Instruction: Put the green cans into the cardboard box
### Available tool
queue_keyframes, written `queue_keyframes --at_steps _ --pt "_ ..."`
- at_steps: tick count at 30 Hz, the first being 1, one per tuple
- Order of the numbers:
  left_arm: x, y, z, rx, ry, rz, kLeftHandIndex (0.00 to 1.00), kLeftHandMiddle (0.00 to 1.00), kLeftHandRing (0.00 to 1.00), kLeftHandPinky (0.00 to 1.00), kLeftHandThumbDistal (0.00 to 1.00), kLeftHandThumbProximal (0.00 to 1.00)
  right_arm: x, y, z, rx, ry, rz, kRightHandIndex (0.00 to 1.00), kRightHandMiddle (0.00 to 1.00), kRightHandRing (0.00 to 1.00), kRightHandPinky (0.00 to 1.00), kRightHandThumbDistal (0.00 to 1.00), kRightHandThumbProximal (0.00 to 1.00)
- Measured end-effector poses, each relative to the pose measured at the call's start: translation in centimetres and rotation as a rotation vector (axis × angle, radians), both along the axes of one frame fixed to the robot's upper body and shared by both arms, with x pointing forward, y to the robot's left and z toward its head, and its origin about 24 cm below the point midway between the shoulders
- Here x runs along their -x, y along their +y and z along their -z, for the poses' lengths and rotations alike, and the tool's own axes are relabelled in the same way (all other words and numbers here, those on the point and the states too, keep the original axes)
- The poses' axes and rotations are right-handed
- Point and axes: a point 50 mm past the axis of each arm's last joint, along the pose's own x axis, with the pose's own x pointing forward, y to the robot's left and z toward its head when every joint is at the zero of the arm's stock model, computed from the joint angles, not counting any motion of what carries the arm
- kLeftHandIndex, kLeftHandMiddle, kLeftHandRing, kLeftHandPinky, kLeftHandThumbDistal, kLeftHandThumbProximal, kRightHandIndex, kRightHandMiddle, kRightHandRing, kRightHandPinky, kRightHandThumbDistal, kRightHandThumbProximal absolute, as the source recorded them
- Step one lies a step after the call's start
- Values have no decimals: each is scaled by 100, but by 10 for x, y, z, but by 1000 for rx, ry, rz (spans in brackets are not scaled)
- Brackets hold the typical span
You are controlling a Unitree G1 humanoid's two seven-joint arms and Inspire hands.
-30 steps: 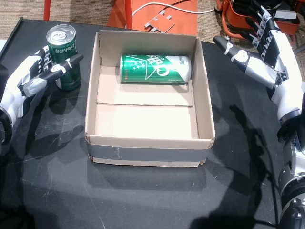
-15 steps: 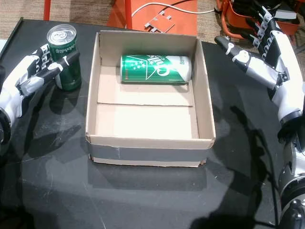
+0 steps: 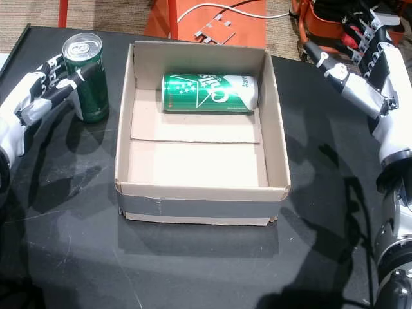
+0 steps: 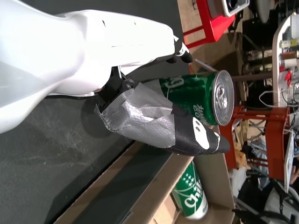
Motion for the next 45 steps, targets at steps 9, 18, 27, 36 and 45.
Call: queue_keyframes --at_steps 9,18,27,36,45 --pt "0 13 -4 -117 7 11 100 100 100 95 100 62 1 -1 1 -38 -9 16 79 88 90 97 100 60" --pt "2 24 -4 -426 44 58 100 100 100 94 100 60 1 1 2 -80 -20 12 79 88 91 99 100 61" --pt "0 30 -9 -421 47 30 100 100 100 96 100 58 2 0 2 -114 -36 4 80 88 92 100 100 59" --pt "-9 20 -24 -404 2 35 100 100 100 98 100 60 3 -1 2 -149 -52 -11 80 87 90 99 100 60" --pt "-10 17 -25 -365 -9 24 100 100 100 97 100 60 3 -1 3 -162 -53 -7 79 86 89 99 100 59"
